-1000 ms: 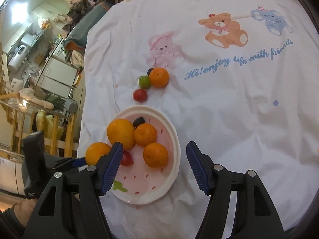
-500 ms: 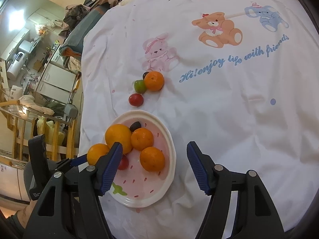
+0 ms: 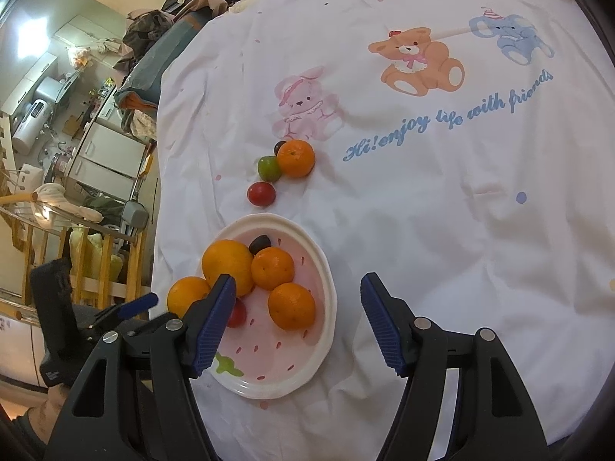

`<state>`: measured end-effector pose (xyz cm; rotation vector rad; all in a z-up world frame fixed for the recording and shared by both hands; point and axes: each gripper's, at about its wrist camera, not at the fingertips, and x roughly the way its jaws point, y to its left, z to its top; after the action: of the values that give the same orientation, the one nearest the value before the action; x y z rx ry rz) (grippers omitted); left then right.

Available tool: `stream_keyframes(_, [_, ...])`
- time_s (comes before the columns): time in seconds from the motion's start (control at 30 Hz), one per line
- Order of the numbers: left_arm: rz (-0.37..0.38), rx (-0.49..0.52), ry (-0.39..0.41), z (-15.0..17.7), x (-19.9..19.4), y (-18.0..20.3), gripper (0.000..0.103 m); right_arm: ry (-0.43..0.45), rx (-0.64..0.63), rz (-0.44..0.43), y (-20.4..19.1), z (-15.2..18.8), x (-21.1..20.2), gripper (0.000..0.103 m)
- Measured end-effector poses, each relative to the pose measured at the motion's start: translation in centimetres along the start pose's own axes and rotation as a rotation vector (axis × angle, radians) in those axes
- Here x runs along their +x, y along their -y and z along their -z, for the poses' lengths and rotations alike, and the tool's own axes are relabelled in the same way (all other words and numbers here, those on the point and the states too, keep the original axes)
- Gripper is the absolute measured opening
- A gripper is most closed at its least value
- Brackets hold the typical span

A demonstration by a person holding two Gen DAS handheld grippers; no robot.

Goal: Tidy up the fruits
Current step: 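Move the left tool to the pile and grasp a red tomato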

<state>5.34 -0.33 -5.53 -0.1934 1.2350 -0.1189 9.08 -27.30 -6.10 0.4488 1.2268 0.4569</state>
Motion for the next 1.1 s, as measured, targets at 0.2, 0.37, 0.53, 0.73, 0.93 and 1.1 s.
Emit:
stream_keyframes(0.2, [-0.082,-0.004,0.09,-1.9,-1.8,0.0,0.089,0.007,0.002,0.001,-0.1,-0.1,-0.2,0.071])
stream_keyframes(0.37, [-0.12,0.021,0.112,-4.0,-2.1,0.3,0.089,0.006,0.006,0.001,-0.1,-0.2,-0.3,0.071])
stream_keyframes(0.53, [-0.118,0.075,0.107,-6.1,-1.4,1.2,0.089,0.045,0.017,-0.004,-0.5,-1.1,-1.1,0.071])
stream_keyframes(0.73, [-0.135,0.172,0.07,-8.1,1.3,3.4,0.089,0.044,0.026,-0.001,-0.4,-3.6,-0.7,0.071])
stream_keyframes(0.93, [-0.112,0.212,0.052,-10.1,4.3,4.7,0.083,0.026,0.02,0.021,0.2,-6.4,0.9,0.071])
stream_keyframes(1.1, [-0.09,0.207,-0.006,-11.4,7.4,5.1,0.067,0.012,0.037,0.025,1.2,-8.5,2.4,0.071])
